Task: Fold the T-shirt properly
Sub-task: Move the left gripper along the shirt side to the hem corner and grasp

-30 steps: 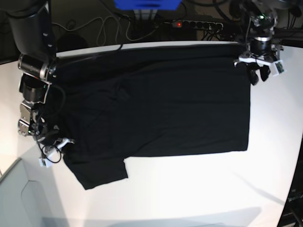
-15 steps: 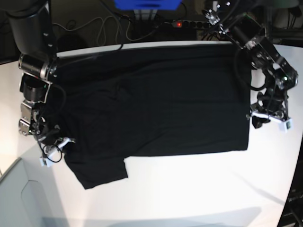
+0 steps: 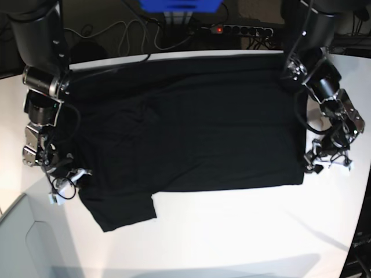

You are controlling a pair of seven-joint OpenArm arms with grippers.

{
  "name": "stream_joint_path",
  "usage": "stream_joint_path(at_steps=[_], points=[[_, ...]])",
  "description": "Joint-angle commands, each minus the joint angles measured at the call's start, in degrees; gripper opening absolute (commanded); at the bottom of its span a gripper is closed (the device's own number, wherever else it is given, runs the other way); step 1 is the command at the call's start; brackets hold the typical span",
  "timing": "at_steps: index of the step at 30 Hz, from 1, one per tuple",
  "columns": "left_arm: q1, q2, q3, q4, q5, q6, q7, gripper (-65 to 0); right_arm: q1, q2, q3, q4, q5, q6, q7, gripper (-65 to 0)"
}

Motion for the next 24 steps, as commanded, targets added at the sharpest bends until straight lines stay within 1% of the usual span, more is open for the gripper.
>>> stream_joint_path(at_steps=[1, 4, 7, 10, 12, 14, 17, 24], points=[[-2.1, -1.8, 0.0, -1.7, -0.5, -0.1, -1.4, -12.3, 1.2, 0.6, -0.1, 0.6, -0.5, 0.6, -0.7, -64.3], [-4.2, -3.5, 0.0, -9.7, -0.5, -0.2, -6.8, -12.2, 1.2, 0.6, -0.1, 0.6, -0.5, 0.6, -0.7, -64.3], [-5.6, -3.6, 0.4, -14.5, -0.5, -0.2, -10.2, -12.2, 1.2, 0.6, -0.1, 0.6, -0.5, 0.6, -0.7, -64.3], [-6.2, -3.2, 4.3, -16.8, -0.9, -0.2, -12.8, -12.2, 1.2, 0.6, -0.1, 0.6, -0.5, 0.6, -0.7, -64.3], [-6.2, -2.8, 6.4, -17.0, -1.0, -0.2, -13.4, -12.2, 1.2, 0.2, -0.1, 0.6, -0.5, 0.6, -0.7, -64.3], [-6.2, -1.0, 7.3, -17.0, -1.1, -0.2, -13.4, -12.3, 1.2, -0.2, -0.1, 0.6, -0.5, 0.6, -0.7, -64.3], [-6.2, 0.5, 7.6, -17.0, -1.0, -0.2, -13.2, -12.3, 1.2, -0.4, -0.1, 0.6, -0.5, 0.6, -0.7, -64.3], [-5.8, 0.7, 7.6, -17.0, -0.7, -0.2, -13.1, -12.5, 1.2, -0.4, -0.1, 0.6, -0.5, 0.6, -0.7, -64.4]])
